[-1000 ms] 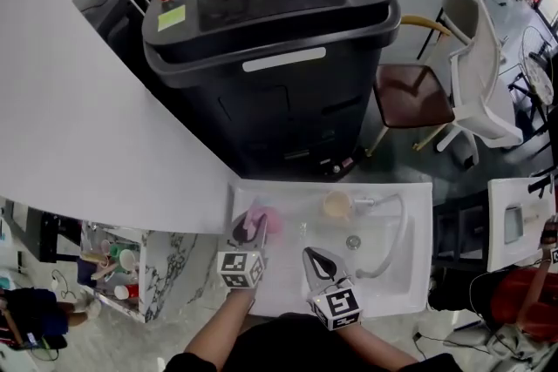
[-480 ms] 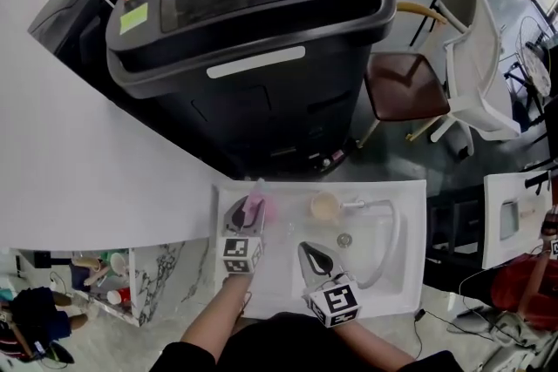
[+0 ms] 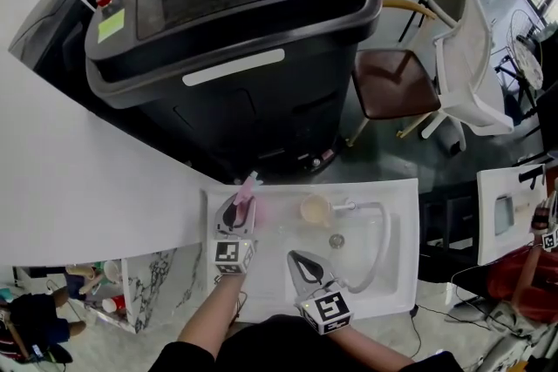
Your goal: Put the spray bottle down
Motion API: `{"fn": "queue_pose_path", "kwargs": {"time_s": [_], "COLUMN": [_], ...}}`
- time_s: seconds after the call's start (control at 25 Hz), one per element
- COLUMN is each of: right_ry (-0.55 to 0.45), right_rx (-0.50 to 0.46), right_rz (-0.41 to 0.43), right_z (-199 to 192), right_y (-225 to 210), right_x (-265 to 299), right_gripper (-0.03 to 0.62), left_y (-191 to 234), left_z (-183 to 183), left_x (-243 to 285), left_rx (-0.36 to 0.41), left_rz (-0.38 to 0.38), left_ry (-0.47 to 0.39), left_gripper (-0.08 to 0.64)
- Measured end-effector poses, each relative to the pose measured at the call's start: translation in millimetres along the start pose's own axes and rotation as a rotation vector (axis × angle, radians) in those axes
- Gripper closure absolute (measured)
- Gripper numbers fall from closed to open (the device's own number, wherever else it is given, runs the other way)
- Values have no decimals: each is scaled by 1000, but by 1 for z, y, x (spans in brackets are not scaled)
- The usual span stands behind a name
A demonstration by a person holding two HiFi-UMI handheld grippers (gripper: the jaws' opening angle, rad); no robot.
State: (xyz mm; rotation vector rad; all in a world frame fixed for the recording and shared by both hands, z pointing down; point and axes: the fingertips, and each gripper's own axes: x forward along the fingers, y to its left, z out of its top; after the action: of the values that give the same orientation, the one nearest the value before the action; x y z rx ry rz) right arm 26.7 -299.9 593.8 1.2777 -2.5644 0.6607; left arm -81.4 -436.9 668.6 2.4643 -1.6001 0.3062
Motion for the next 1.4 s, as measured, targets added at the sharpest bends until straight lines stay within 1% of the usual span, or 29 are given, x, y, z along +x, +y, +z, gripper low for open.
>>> {"fn": "queue_pose_path", "kwargs": {"time_s": [0.12,0.32,0.48,0.56,0.68,0.76,0.88,0.96,1.08,1.24,1.32,1.4], "right_ry": [2,7,10,11,12,15,16,16,16,5,2,-5], "right_rx": [-3,-11,-12,-14,-11,-10,-11,-14,-11,-18,-17,-19], "right_rz": [1,8,13,9,18,16,16,17,11,6,3,-6], "right_z": [0,-2,-4,-3,-5,-7,-6,-6,-7,-5,-3,-2], "right_y": [-1,3,6,8,13,14,15,16,17,22,25,27], "right_x": [0,3,5,6,7,8,7,8,6,3,0,-5], "right_gripper": [594,594,594,594,594,594,594,594,594,594,594,594], "left_y": [1,-1,-10,-18,-26,-27,-27,-25,-22,-22,-20,-18], "left_z": [1,-5,-15,-22,-30,-32,-34,-35,-36,-37,-35,-31], "left_x": [0,-9,-14,-15,-13,-11,-7,-4,-5,-18,-29,-43], "left_rx": [4,34,61,87,151,160,150,139,114,78,57,21], "left_rz": [2,11,-8,-29,-49,-46,-54,-63,-75,-97,-91,-82], "left_ry": [-16,-10,-5,5,39,47,40,53,71,82,76,61], "left_gripper": [415,408,390,377,363,348,337,328,277,253,247,245]}}
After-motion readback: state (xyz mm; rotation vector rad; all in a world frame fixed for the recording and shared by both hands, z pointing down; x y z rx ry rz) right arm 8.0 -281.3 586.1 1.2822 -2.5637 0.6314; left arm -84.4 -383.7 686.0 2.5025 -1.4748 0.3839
